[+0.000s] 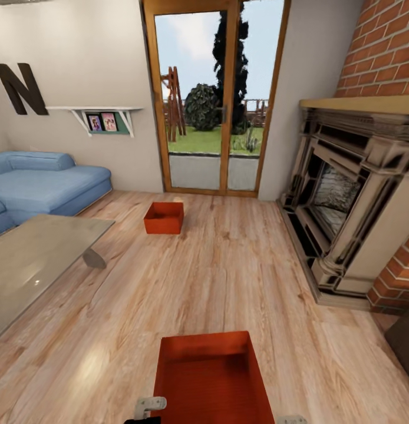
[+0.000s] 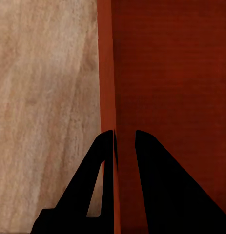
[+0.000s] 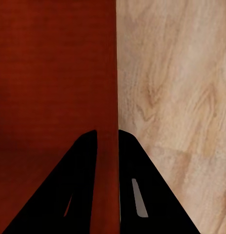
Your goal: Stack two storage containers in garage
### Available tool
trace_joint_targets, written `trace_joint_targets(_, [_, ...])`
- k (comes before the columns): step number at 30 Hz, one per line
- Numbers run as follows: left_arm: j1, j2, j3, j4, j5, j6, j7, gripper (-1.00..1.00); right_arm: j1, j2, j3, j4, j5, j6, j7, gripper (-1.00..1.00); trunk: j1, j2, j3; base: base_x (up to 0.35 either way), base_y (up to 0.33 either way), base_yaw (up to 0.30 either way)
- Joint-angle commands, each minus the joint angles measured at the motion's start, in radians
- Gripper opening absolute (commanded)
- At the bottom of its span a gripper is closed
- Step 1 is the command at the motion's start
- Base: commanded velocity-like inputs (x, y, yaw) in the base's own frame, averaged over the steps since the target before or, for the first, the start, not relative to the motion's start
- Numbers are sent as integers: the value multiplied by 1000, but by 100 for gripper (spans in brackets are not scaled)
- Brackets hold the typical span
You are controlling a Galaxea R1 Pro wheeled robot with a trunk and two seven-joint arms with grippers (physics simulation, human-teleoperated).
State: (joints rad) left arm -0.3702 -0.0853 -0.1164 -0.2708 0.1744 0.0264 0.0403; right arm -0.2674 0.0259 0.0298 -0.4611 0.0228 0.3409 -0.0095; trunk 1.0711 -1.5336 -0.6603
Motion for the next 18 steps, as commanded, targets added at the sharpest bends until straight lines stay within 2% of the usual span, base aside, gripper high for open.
trace_joint_targets(1, [-1, 13, -9, -3, -4, -45, 18, -100, 1, -1, 16, 1, -15, 6, 0, -100, 0, 0, -2, 0, -1, 257])
trace_joint_targets(12, [-1, 13, -9, -3, -4, -45, 18, -100, 1, -1, 16, 1, -15, 6, 0, -100, 0, 0, -9, 0, -5, 257])
trace_joint_targets(18, [-1, 13, -10, -3, -4, -45, 18, -100, 1, -1, 16, 1, -15, 6, 0, -100, 0, 0, -13, 0, -172, 257])
